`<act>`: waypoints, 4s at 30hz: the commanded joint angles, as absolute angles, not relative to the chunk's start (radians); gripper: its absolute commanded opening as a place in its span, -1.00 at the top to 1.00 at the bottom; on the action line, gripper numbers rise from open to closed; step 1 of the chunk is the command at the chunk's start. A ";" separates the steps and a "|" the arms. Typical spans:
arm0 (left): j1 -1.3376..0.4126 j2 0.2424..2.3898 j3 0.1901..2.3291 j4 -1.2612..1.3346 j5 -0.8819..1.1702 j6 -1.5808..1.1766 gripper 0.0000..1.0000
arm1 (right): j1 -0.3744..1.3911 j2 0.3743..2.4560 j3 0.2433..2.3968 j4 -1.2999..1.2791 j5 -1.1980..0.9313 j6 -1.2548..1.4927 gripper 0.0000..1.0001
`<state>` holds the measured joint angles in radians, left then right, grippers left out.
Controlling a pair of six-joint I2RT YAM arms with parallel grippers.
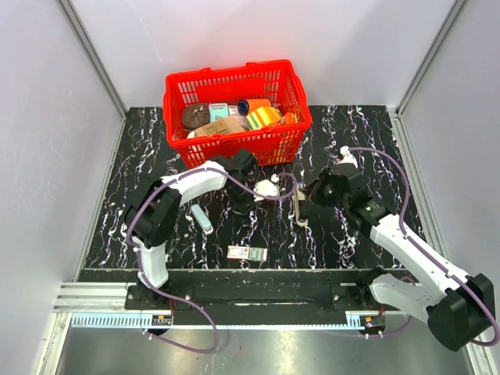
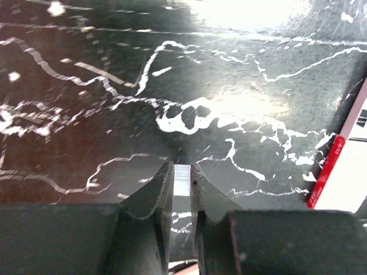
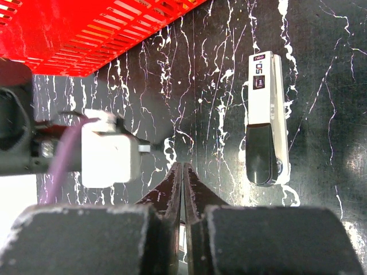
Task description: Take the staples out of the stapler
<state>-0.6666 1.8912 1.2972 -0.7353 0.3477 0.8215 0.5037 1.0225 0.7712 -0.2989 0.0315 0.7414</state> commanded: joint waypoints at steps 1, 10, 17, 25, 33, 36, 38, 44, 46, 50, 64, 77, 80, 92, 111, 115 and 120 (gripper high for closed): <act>-0.575 1.850 1.429 -0.839 0.483 0.750 0.89 | 0.495 1.008 0.813 -0.296 0.005 0.749 0.86; -0.390 1.704 1.560 -0.845 0.868 0.493 0.88 | 0.492 1.002 0.830 -0.158 -0.124 0.765 0.73; -0.278 1.537 1.415 -0.417 1.164 -0.063 0.86 | 0.492 1.077 0.798 0.285 -0.394 0.885 0.39; -0.235 1.413 1.100 0.509 1.180 -0.891 0.79 | 0.509 1.215 0.856 0.632 -0.523 1.022 0.18; -0.233 1.437 1.042 0.860 1.141 -1.232 0.74 | 0.567 1.287 0.923 0.664 -0.541 0.985 0.10; -0.235 1.443 1.039 0.891 1.135 -1.262 0.72 | 0.584 1.315 0.943 0.664 -0.557 0.973 0.10; -0.235 1.451 1.031 0.922 1.131 -1.291 0.71 | 0.594 1.330 0.957 0.664 -0.555 0.968 0.10; -0.235 1.457 1.025 0.959 1.131 -1.325 0.70 | 0.600 1.373 0.986 0.710 -0.563 0.982 0.10; -0.235 1.459 1.020 0.962 1.132 -1.327 0.70 | 0.603 1.385 0.992 0.738 -0.569 0.992 0.11; -0.235 1.460 1.017 0.950 1.134 -1.312 0.70 | 0.609 1.394 0.991 0.770 -0.577 1.006 0.11; -0.235 1.451 1.022 0.919 1.134 -1.292 0.70 | 0.629 1.416 1.019 0.781 -0.572 0.999 0.20; -0.235 1.431 1.035 0.780 1.140 -1.165 0.29 | 0.630 1.393 1.031 0.698 -0.554 0.970 0.85; -0.226 1.414 1.110 0.405 1.131 -0.863 0.00 | 0.635 1.347 1.029 0.539 -0.545 0.913 0.87; -0.259 1.457 1.206 -0.469 0.778 0.263 -0.13 | 0.885 1.169 0.885 -0.294 -0.125 0.847 0.93; -0.433 1.330 0.983 -0.552 0.514 0.486 -0.04 | 1.259 1.595 1.137 -0.799 0.368 1.221 1.00; -0.431 1.289 0.951 -0.552 0.506 0.494 -0.04 | 1.259 1.637 1.163 -0.792 0.394 1.244 1.00; -0.431 1.246 0.917 -0.551 0.497 0.499 -0.03 | 1.259 1.693 1.189 -0.795 0.406 1.264 0.96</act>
<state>-0.4316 1.2953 0.9375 -0.5762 0.5198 0.4755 1.2541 1.6619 1.1339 -0.7670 0.3397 1.2148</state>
